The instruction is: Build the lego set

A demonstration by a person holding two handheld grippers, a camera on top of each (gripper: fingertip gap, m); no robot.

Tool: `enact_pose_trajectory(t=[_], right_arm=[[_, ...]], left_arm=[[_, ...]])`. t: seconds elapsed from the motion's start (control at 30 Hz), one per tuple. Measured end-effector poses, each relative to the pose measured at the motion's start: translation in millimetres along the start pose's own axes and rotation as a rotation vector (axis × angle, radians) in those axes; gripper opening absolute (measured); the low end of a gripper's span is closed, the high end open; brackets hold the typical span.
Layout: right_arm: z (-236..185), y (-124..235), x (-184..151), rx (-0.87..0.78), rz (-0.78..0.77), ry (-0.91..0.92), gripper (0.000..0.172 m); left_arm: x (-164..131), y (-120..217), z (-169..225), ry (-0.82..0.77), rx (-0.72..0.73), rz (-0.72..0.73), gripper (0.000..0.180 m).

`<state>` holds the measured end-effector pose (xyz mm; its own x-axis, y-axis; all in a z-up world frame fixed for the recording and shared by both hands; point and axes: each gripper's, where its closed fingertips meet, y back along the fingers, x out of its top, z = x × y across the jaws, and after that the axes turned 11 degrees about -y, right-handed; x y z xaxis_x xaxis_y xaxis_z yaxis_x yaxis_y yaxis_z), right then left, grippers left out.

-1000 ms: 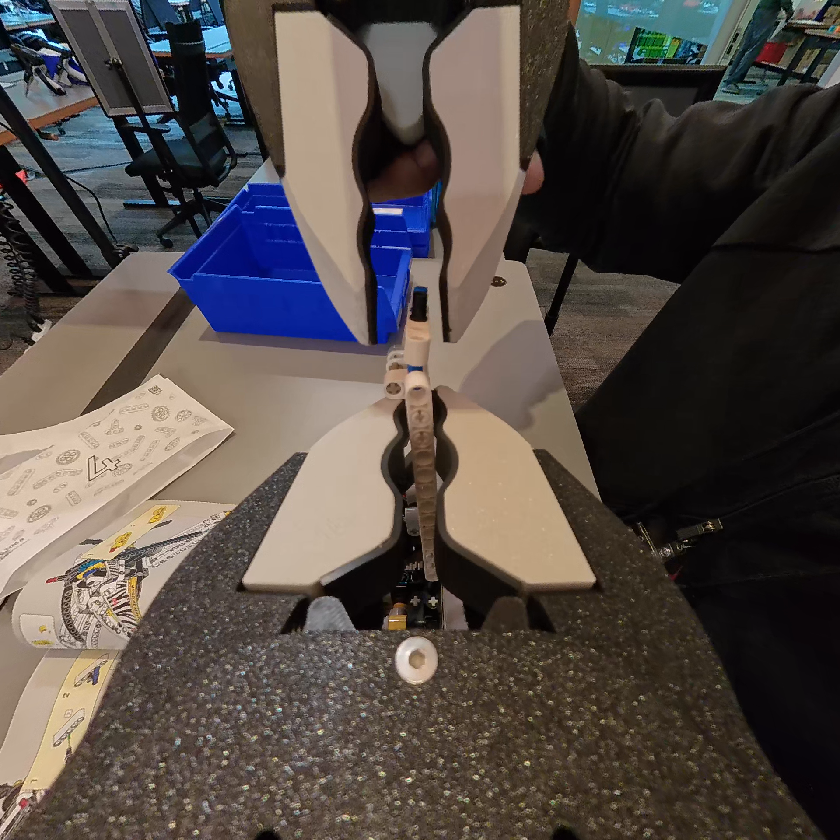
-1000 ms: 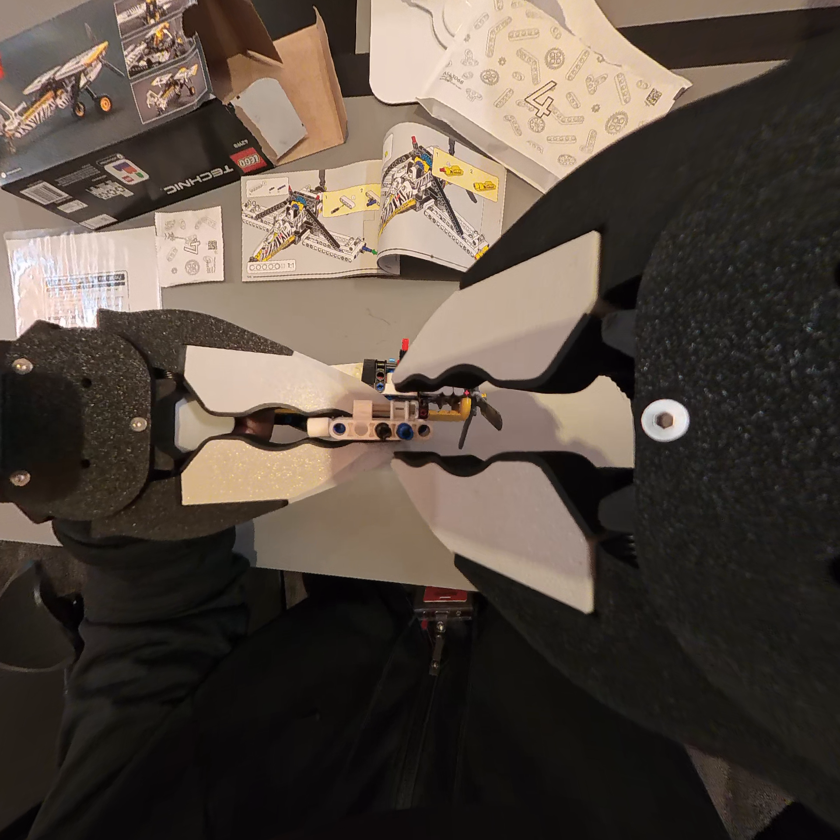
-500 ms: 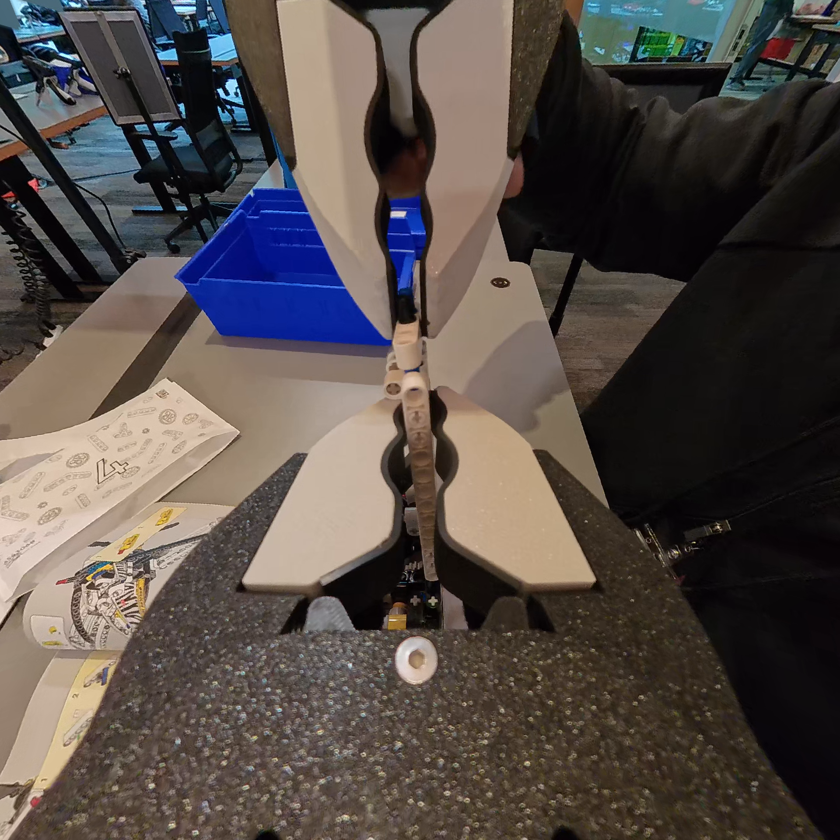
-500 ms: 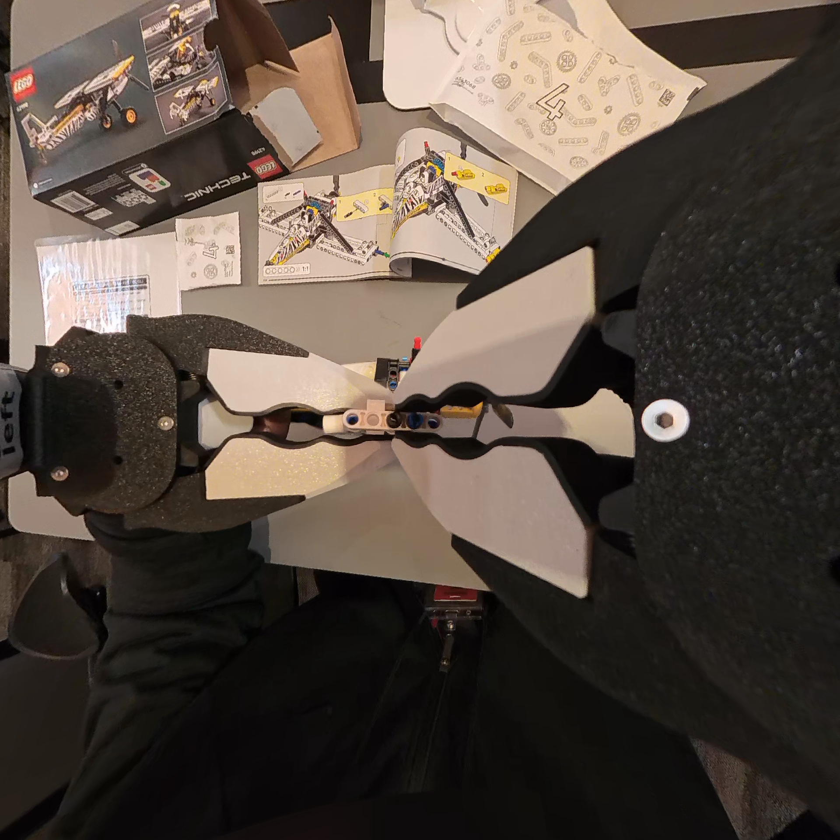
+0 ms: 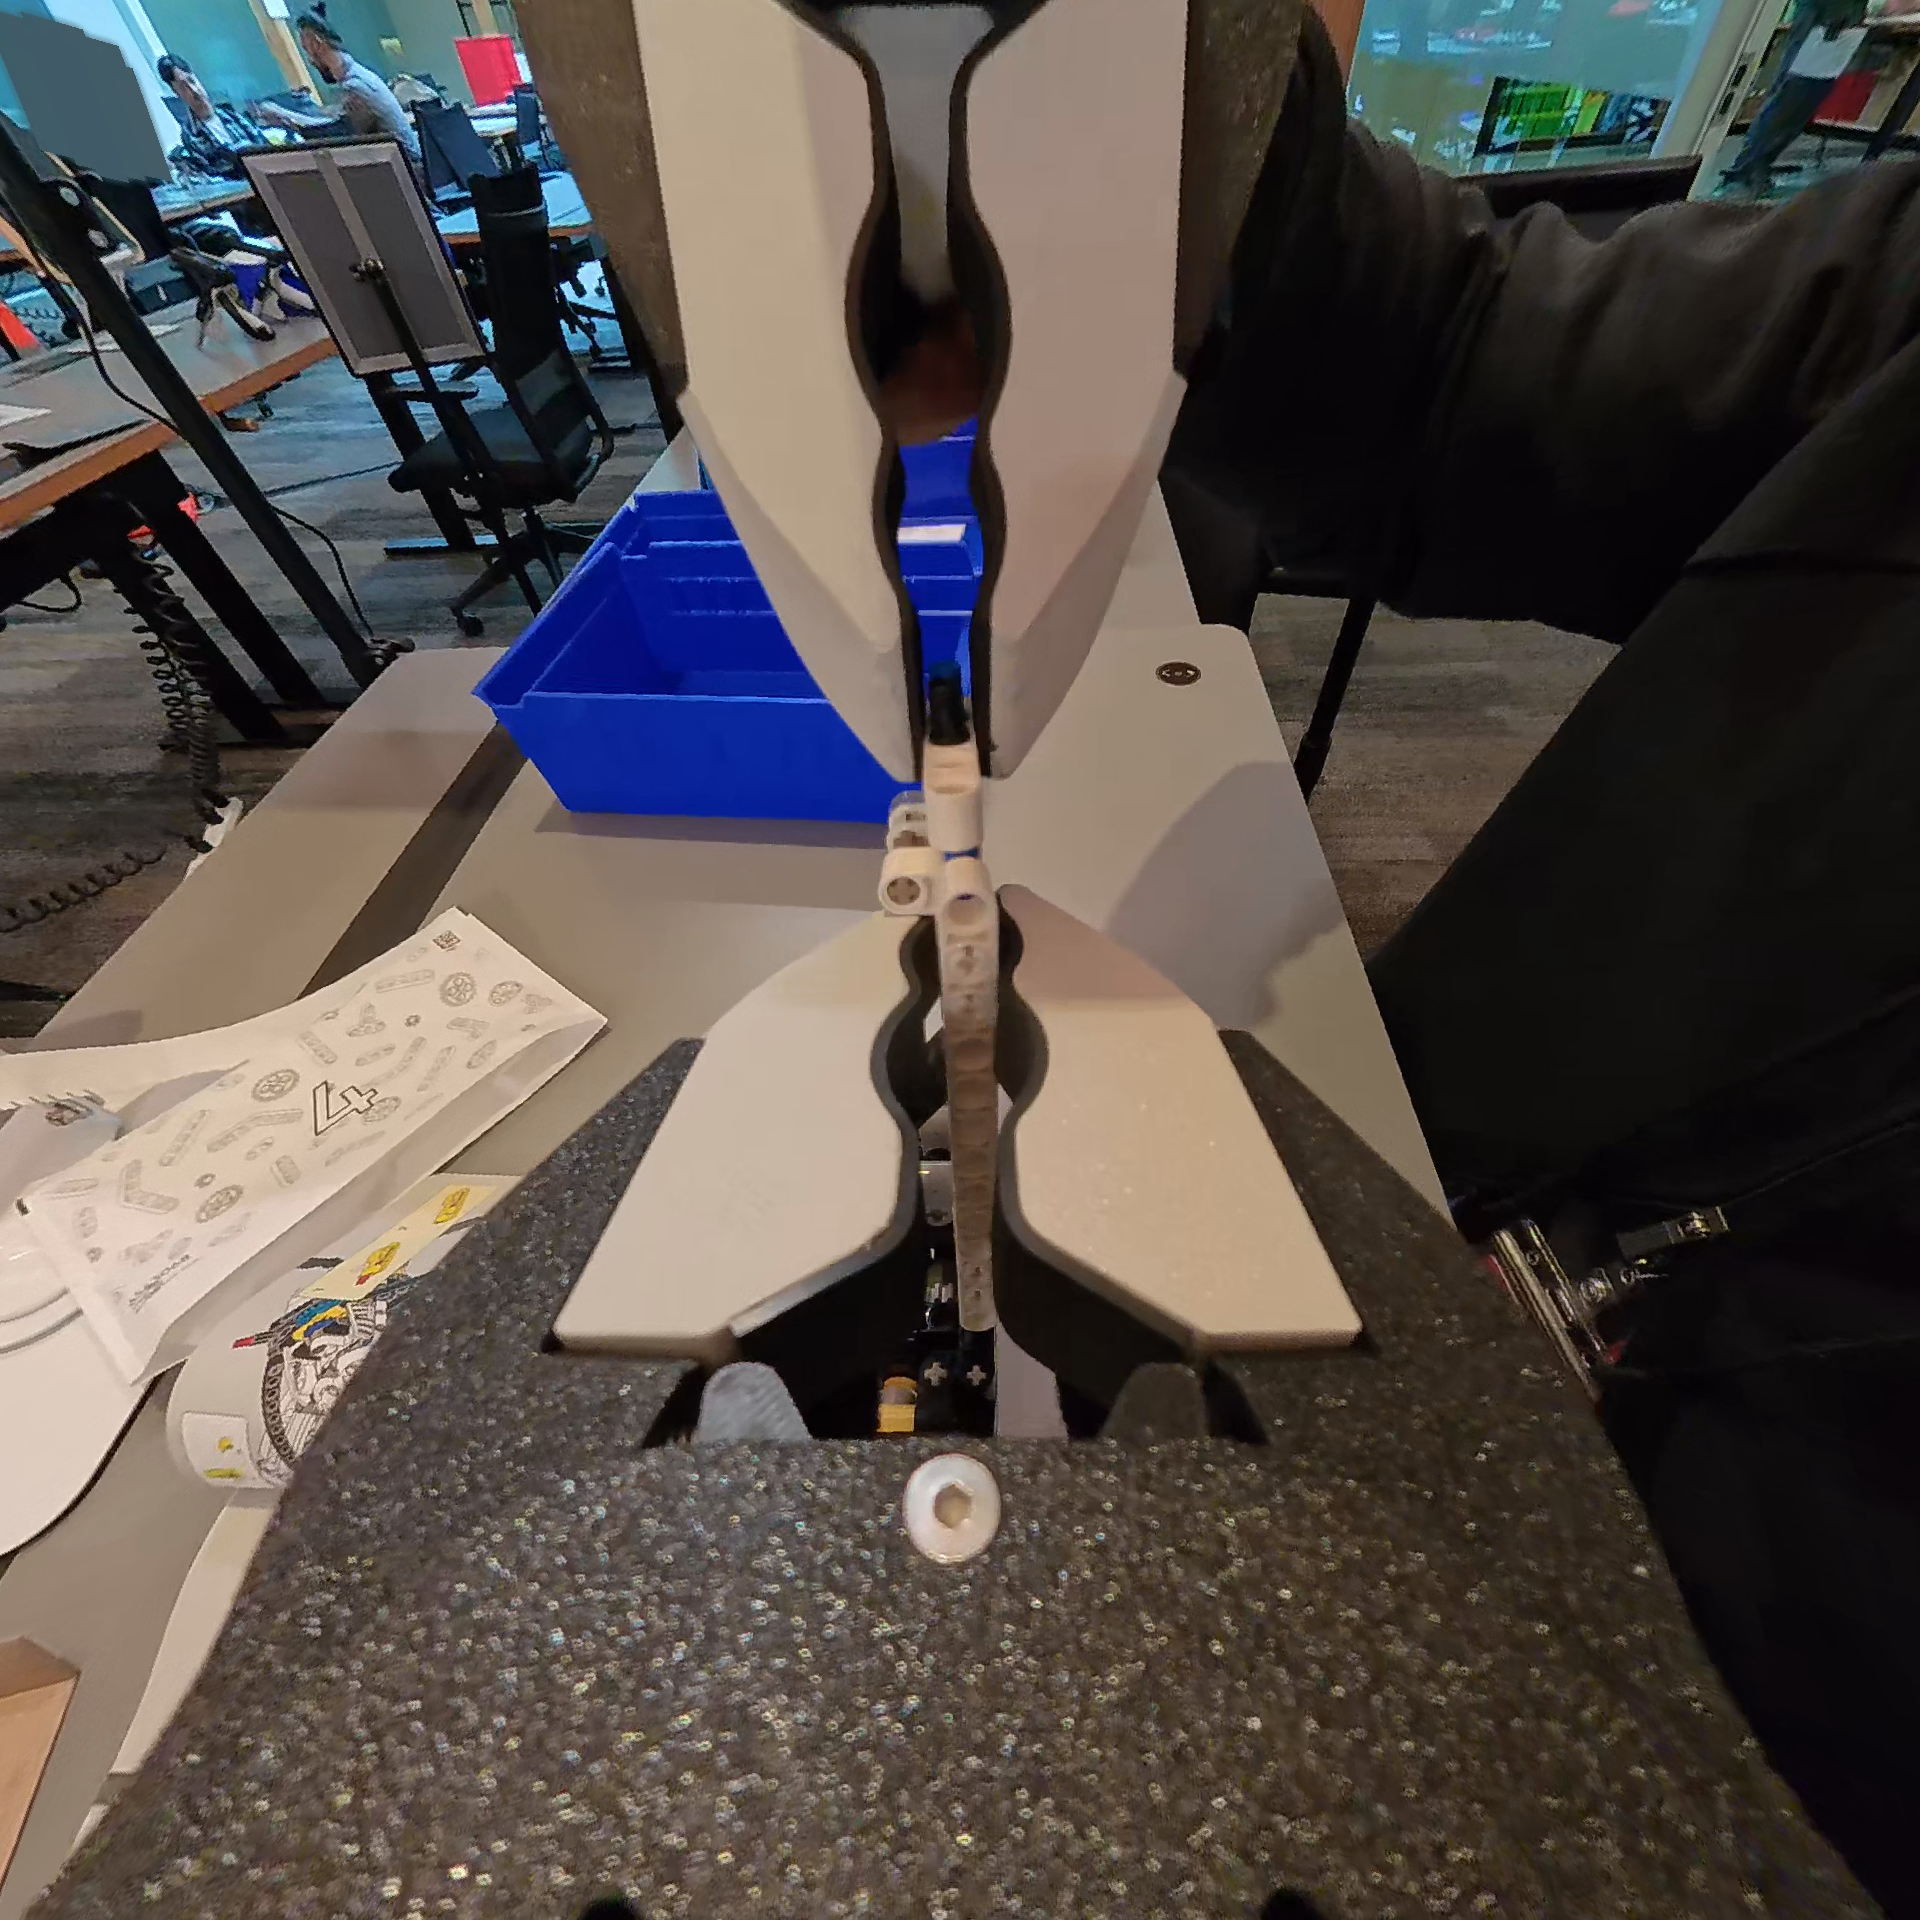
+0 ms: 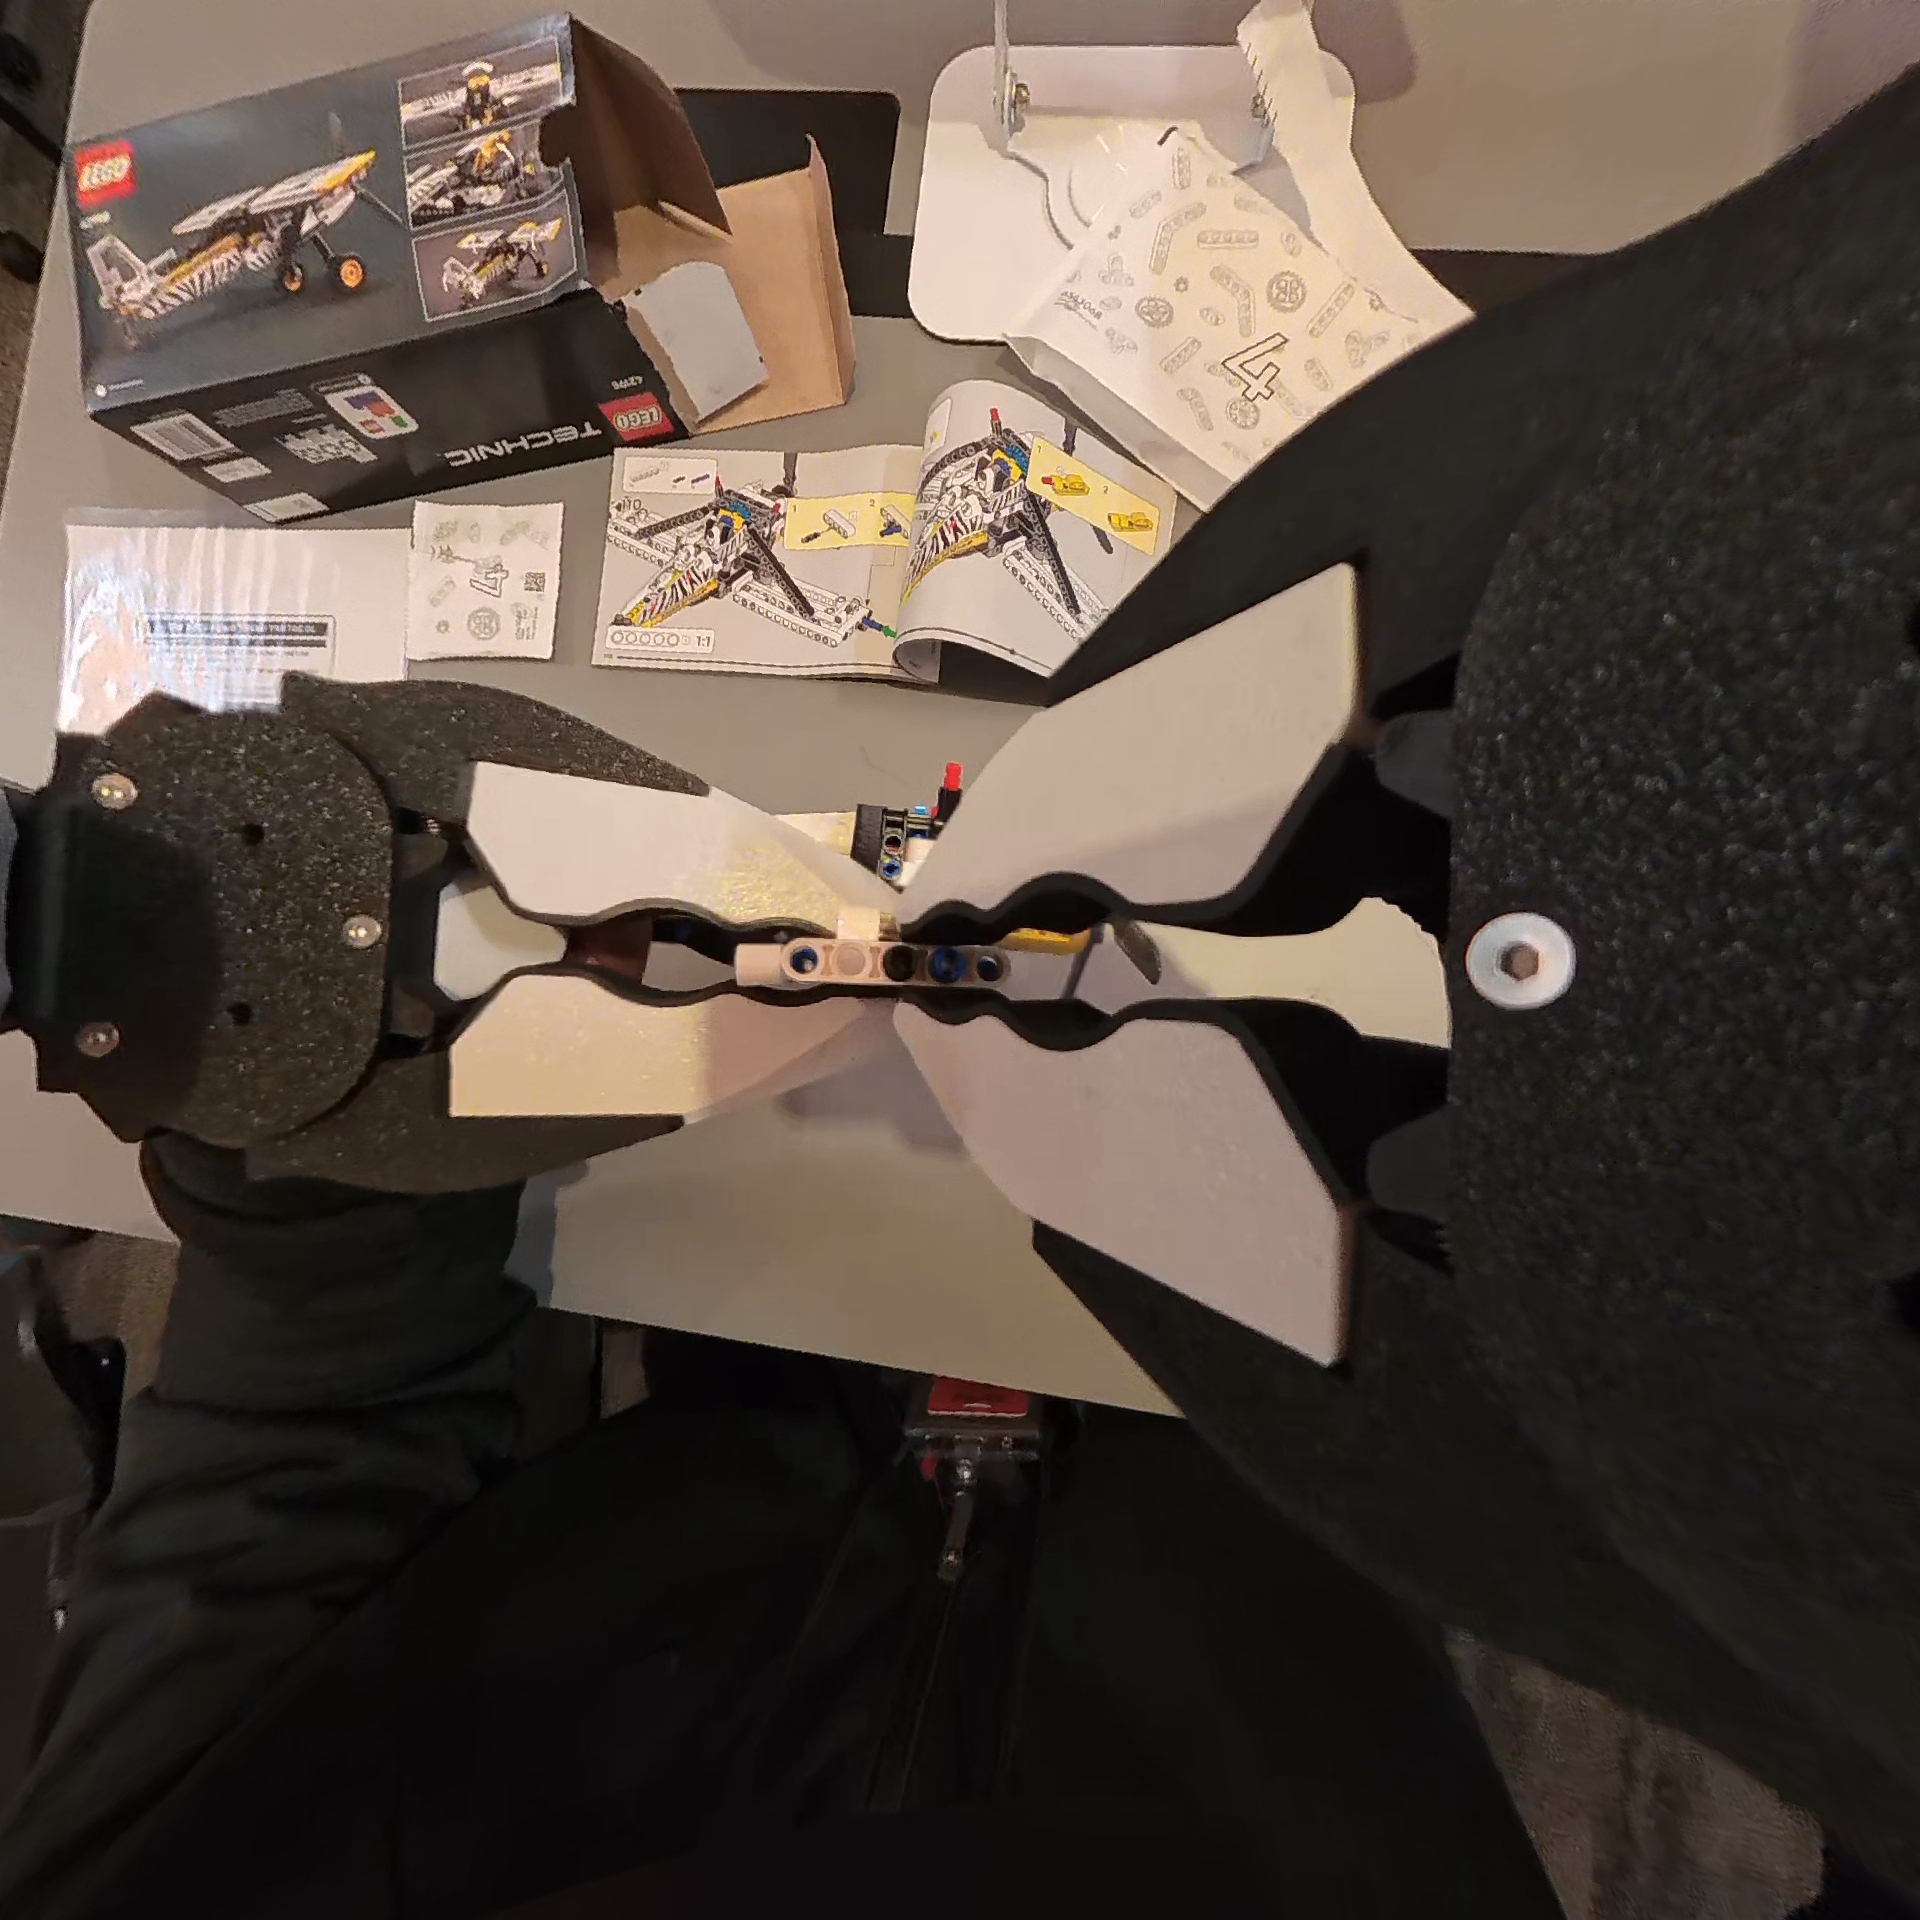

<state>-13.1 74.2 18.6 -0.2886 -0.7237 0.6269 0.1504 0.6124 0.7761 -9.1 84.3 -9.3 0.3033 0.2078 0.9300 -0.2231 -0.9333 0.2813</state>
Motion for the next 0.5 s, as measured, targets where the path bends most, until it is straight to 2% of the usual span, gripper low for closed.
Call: enact_pose_trajectory(t=[0.03,0.5], right_arm=[[0.1,-0.8,-0.8,-0.002,-0.013,0.006,0.007],[5.5,-2.8,-4.9,-0.072,-0.113,0.045,0.007]], left_arm=[[-1.0,-0.2,-0.2,-0.001,0.003,-0.009,0.007],[-4.3,-2.7,-4.8,0.042,0.026,-0.029,0.007]])
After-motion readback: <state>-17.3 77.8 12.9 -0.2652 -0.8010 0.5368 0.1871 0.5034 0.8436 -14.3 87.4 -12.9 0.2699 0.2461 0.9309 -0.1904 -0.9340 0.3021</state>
